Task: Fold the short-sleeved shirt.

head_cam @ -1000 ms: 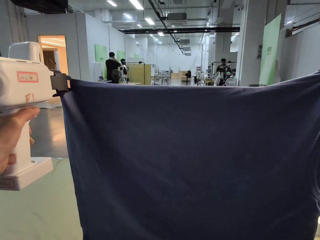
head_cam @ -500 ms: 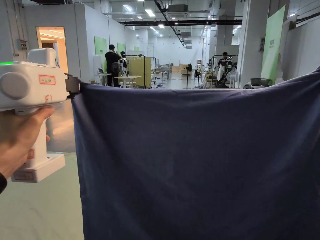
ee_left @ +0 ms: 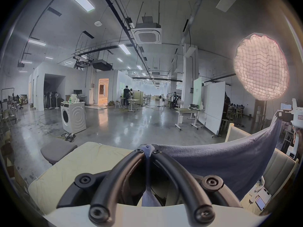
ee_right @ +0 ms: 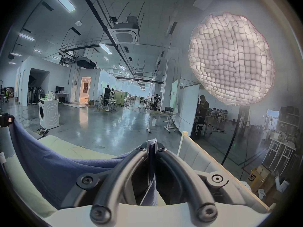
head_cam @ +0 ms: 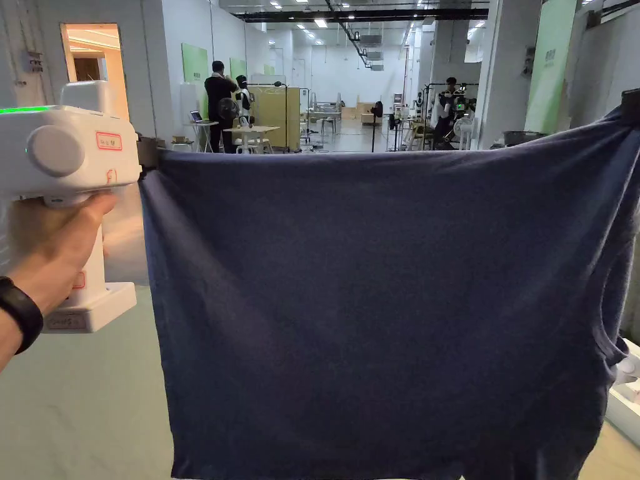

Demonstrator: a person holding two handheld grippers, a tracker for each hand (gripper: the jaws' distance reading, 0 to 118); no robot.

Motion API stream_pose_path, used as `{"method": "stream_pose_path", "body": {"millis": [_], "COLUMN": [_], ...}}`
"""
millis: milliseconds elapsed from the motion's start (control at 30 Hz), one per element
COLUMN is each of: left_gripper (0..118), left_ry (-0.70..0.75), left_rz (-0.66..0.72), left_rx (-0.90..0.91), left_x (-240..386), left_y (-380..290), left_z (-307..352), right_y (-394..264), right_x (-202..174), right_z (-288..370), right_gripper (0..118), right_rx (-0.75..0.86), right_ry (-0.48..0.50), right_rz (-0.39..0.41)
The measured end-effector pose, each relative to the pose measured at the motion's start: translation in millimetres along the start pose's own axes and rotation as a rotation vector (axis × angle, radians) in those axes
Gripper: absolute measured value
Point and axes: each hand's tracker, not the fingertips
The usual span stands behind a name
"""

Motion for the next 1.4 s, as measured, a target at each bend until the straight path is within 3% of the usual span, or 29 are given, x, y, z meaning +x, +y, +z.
{"method": "stream_pose_path", "body": {"millis": [67,100,167,333,600,767,833,900,967,1033,1100,1167,1333,1400], "left_gripper": [4,4,4,4,4,4,4,4,4,4,4,4,4,4], "left_ry": [-0.002,0.001,0.024,0.012,0.024,0.011,0.011,0.006,-0.002,0.002,-0.025,-0.074,-0.162,-0.152], "left_rz": [0.021,0.02,0.022,0.08,0.03,0.035,0.031,0.063,0.104,0.158,0.207,0.278,0.19,0.185], "left_rx": [-0.001,0.0,-0.032,-0.03,-0.014,-0.076,-0.156,-0.23,-0.279,-0.335,-0.335,-0.347,-0.407,-0.433], "left_x": [-1.6,-1.6,-1.8,-1.6,2.2,-0.8,-3.9,-9.5,-14.3,-18.1,-23.8,-30.3,-45.8,-49.3], "left_y": [-3.2,-5.1,-6.7,-2.4,1.5,-45.8,-83.7,-129.6,-172.3,-213.4,-251.3,-277.1,-330.2,-355.3], "left_z": [-12.5,-20.3,-36.0,-64.2,-95.3,-103.5,-108.7,-115.4,-117.5,-114.0,-95.8,-64.6,48.6,92.5], "right_y": [0.9,10.6,13.8,20.8,21.1,-21.5,-4.0,-72.3,-80.6,-185.7,-227.6,-262.8,-335.5,-366.0], "right_x": [-2.9,-8.8,-11.7,-37.6,-53.8,-48.3,-48.6,-44.1,-46.1,-63.7,-67.3,-58.9,-24.9,-12.1], "right_z": [-0.4,-43.8,-61.8,-64.0,-83.7,-118.1,-110.3,-135.4,-133.7,-120.3,-102.1,-82.8,18.1,67.0], "right_gripper": [5,5,5,5,5,5,5,5,5,5,5,5,5,5], "right_rx": [-0.007,-0.006,-0.015,-0.018,-0.035,-0.082,-0.146,-0.22,-0.282,-0.326,-0.338,-0.344,-0.368,-0.419], "right_ry": [-0.007,-0.008,-0.007,-0.04,-0.055,-0.019,0.006,0.032,0.023,0.043,0.077,0.093,0.129,0.148], "right_rz": [0.001,0.0,-0.028,-0.032,-0.021,-0.051,-0.089,-0.11,-0.102,-0.131,-0.179,-0.2,-0.144,-0.196]}}
